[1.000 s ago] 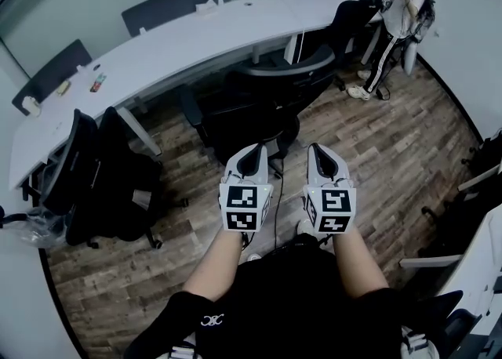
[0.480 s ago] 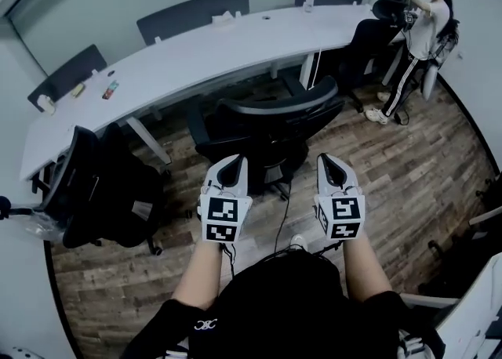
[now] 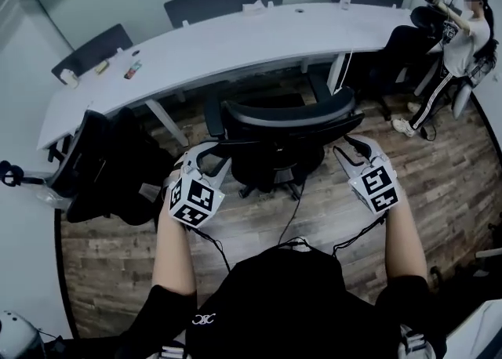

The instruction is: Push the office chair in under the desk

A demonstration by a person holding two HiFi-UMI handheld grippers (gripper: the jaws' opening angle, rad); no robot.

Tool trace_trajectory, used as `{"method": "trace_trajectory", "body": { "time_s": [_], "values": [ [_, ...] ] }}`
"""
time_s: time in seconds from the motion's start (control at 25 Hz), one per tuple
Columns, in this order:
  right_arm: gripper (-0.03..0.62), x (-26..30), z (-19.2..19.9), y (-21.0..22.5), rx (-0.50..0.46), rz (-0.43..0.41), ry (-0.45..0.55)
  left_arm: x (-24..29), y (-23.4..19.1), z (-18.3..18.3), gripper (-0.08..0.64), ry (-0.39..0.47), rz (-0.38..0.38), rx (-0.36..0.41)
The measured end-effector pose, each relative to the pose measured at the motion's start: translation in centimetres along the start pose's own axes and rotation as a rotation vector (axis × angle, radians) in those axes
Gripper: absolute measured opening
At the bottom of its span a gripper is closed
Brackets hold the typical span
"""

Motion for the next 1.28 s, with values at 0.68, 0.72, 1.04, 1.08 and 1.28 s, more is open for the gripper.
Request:
{"method": "trace_trajectory", "body": {
  "time_s": [0.68,0.72,1.04,1.08,1.28],
  "values": [
    [0.199,5.9,4.0,8.9,-0.400,-0.201,-0.205,7.1,1.7,-0.5,0.202,-0.197,0.027,0.019],
    [0.194,6.2,4.1,8.9,-0.419,-0.218,-0.206,7.5,1.7,-0.4,0.200,-0.202,0.020,0.026],
    [0.160,6.4,4.4,9.5,-0.474,-0.299,-0.187,8.2,1.7,-0.7,0.172,-0.197,0.014,0.011],
    [0.160,6.5,4.4,9.7,-0.466,-0.304,-0.179,8.2,1.7,-0.7,0.172,-0.192,0.010,0.010],
    [0.164,6.7,4.5,10.1,-0.430,-0.307,-0.166,8.3,1.7,-0.5,0.173,-0.176,0.000,0.001]
  ]
}}
Point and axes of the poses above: the fingertips, and each gripper's own axes: x forward along the fingers, y to its right, z out of its underside, the point moved 7 cm from there along -x, backward along the fingers, and after that the axes turned 5 degrees about -z, right-handed, at the moved point
